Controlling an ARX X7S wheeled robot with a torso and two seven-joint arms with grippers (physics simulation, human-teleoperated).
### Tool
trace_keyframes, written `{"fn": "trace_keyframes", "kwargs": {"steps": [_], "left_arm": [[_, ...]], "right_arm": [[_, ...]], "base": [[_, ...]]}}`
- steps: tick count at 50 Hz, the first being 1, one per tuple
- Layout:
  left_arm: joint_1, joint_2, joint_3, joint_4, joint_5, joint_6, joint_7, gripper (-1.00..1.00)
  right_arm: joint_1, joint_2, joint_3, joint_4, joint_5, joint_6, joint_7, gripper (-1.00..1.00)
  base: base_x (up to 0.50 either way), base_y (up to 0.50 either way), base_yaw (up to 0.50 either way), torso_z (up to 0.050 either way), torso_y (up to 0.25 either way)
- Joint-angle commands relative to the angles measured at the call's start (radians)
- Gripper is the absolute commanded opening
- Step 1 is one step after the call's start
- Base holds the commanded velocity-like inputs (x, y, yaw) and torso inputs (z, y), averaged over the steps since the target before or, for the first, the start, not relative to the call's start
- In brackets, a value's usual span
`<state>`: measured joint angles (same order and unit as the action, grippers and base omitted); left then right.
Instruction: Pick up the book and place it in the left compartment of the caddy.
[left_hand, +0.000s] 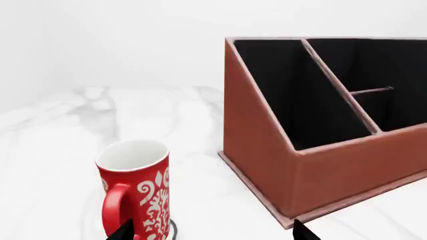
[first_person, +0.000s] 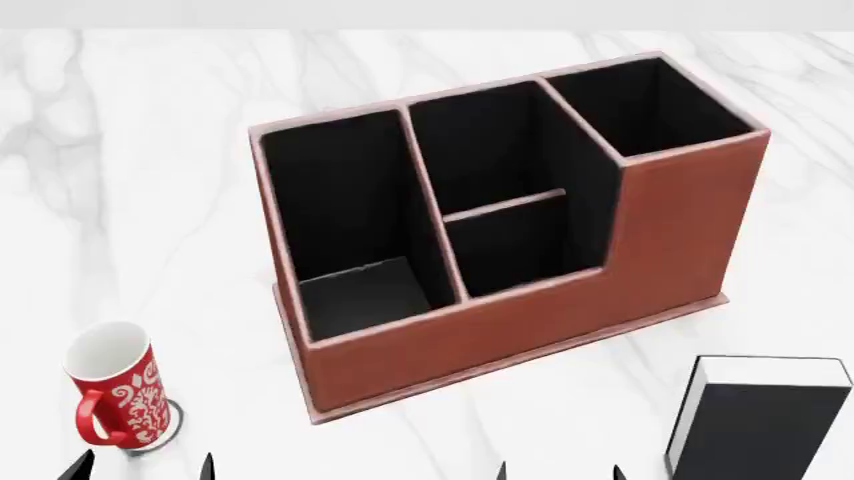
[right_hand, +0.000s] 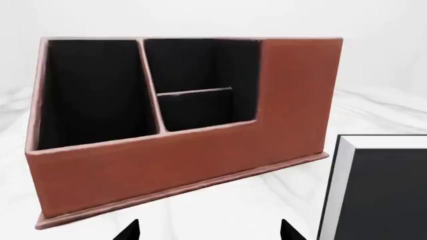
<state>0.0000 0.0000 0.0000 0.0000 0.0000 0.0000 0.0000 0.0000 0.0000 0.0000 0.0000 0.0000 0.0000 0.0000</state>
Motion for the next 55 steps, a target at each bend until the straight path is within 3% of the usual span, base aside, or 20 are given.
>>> {"fn": "trace_keyframes", "kwargs": {"steps": [1, 20, 25, 32, 42, 55], "left_arm": [[-0.011, -0.016, 0.016, -0.017, -0.010, -0.006, -0.024, 1.00], [-0.012, -0.063, 0.068, 0.004, -0.045, -0.029, -0.076, 1.00], [-0.015, -0.071, 0.078, 0.039, -0.058, -0.076, -0.079, 1.00], [-0.103, -0.085, 0.093, 0.221, -0.093, -0.356, -0.082, 1.00], [-0.247, -0.104, 0.108, 0.413, -0.115, -0.620, -0.105, 1.00], [-0.334, -0.118, 0.110, 0.507, -0.130, -0.721, -0.130, 1.00]], "right_arm": [[0.004, 0.015, -0.014, 0.017, 0.019, -0.005, 0.025, 1.00], [0.010, 0.059, -0.080, 0.009, 0.037, 0.021, 0.096, 1.00], [0.018, 0.071, -0.087, -0.066, 0.045, 0.106, 0.106, 1.00], [0.077, 0.099, -0.097, -0.265, 0.136, 0.349, 0.061, 1.00], [0.224, 0.147, -0.112, -0.508, 0.172, 0.671, 0.074, 1.00], [0.323, 0.176, -0.110, -0.612, 0.190, 0.806, 0.089, 1.00]], "base": [[0.00, 0.00, 0.00, 0.000, 0.000], [0.00, 0.00, 0.00, 0.000, 0.000], [0.00, 0.00, 0.00, 0.000, 0.000], [0.00, 0.00, 0.00, 0.000, 0.000], [0.00, 0.00, 0.00, 0.000, 0.000], [0.00, 0.00, 0.00, 0.000, 0.000]]}}
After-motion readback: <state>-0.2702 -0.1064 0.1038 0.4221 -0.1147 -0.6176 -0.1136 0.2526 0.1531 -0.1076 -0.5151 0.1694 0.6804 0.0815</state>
